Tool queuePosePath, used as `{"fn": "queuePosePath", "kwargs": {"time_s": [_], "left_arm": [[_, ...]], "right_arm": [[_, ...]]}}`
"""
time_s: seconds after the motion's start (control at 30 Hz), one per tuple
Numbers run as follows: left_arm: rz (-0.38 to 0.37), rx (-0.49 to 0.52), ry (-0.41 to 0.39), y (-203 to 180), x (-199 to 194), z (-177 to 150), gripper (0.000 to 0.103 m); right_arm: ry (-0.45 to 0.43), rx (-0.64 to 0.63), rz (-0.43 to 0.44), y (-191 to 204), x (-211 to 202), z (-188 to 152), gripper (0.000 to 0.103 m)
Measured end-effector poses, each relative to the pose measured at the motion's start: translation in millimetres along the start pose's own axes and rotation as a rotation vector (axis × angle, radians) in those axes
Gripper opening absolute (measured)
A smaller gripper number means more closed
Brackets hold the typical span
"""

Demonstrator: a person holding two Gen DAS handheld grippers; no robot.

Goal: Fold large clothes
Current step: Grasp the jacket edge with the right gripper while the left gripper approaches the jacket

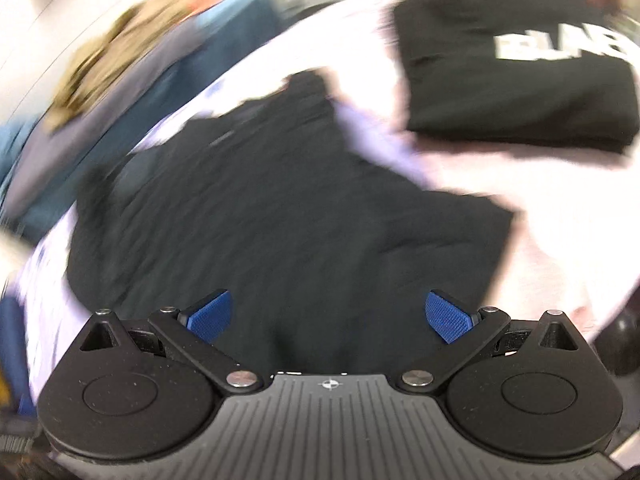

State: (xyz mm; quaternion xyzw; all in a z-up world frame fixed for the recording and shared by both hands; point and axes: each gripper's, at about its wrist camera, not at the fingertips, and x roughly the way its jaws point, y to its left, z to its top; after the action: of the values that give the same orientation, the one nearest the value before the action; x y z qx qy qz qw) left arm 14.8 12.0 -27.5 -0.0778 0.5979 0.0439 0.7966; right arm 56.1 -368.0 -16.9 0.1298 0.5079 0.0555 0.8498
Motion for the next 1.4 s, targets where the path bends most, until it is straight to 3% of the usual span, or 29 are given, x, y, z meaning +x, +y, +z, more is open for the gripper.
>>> {"fn": "queuePosePath", "kwargs": {"time_s": [0.17,0.27,0.33,0.5,0.57,0.63,0.73,0.83,0.97,1.0,1.03,1.1,1.17,1.2,1.3,1.37,1.4], "left_arm": [[-0.048,0.029,-0.028,-15.6,-0.5,20.4,0.103],[-0.068,0.075,-0.062,-33.2,-2.3,38.2,0.103],[-0.072,0.1,-0.076,-45.5,-1.4,49.3,0.103],[-0.114,0.11,-0.096,-73.0,0.8,67.2,0.103],[-0.13,0.11,-0.091,-77.9,1.1,66.2,0.103],[-0.131,0.119,-0.085,-80.7,-0.7,64.7,0.103],[-0.108,0.111,-0.078,-73.4,-4.0,60.0,0.103],[-0.103,0.054,-0.082,-59.2,-9.3,55.6,0.103],[-0.095,-0.011,-0.075,-42.0,-11.1,54.2,0.103],[-0.093,-0.019,-0.079,-39.3,-12.7,53.8,0.103],[-0.089,-0.023,-0.085,-38.2,-14.5,52.9,0.103],[-0.085,-0.029,-0.092,-36.3,-16.6,52.0,0.103],[-0.084,-0.036,-0.094,-35.7,-18.1,49.6,0.103],[-0.081,-0.041,-0.089,-36.0,-17.0,48.5,0.103],[-0.082,-0.05,-0.083,-37.5,-16.0,45.1,0.103],[-0.087,-0.052,-0.094,-36.4,-17.6,43.3,0.103],[-0.086,-0.059,-0.107,-35.4,-19.1,42.7,0.103]], "right_arm": [[-0.023,0.206,-0.081,-82.2,21.8,24.8,0.102],[-0.024,0.359,-0.041,-122.6,33.6,32.9,0.102],[-0.025,0.378,-0.011,-130.4,42.7,38.0,0.102],[-0.036,0.163,0.092,-114.5,77.0,71.4,0.097],[0.024,0.035,0.133,-93.8,97.8,86.7,0.088],[0.056,-0.089,0.152,-75.3,120.7,96.6,0.072],[0.065,-0.225,0.148,-51.6,146.7,105.4,0.066],[0.044,-0.284,0.186,-31.2,163.3,116.4,0.066],[0.055,-0.25,0.347,-14.4,173.4,127.6,0.067],[0.068,-0.247,0.347,-6.1,179.9,128.9,0.07],[0.068,-0.27,0.299,3.6,186.2,131.3,0.079],[0.044,-0.286,0.183,15.6,194.8,135.6,0.084],[0.041,-0.26,0.235,19.2,199.8,139.9,0.084],[0.047,-0.271,0.265,23.4,202.5,141.7,0.081],[0.037,-0.319,0.329,36.9,206.6,147.1,0.06],[0.075,-0.251,0.322,42.3,214.6,154.2,0.022],[0.09,-0.217,0.312,45.0,214.1,155.2,0.017]]}}
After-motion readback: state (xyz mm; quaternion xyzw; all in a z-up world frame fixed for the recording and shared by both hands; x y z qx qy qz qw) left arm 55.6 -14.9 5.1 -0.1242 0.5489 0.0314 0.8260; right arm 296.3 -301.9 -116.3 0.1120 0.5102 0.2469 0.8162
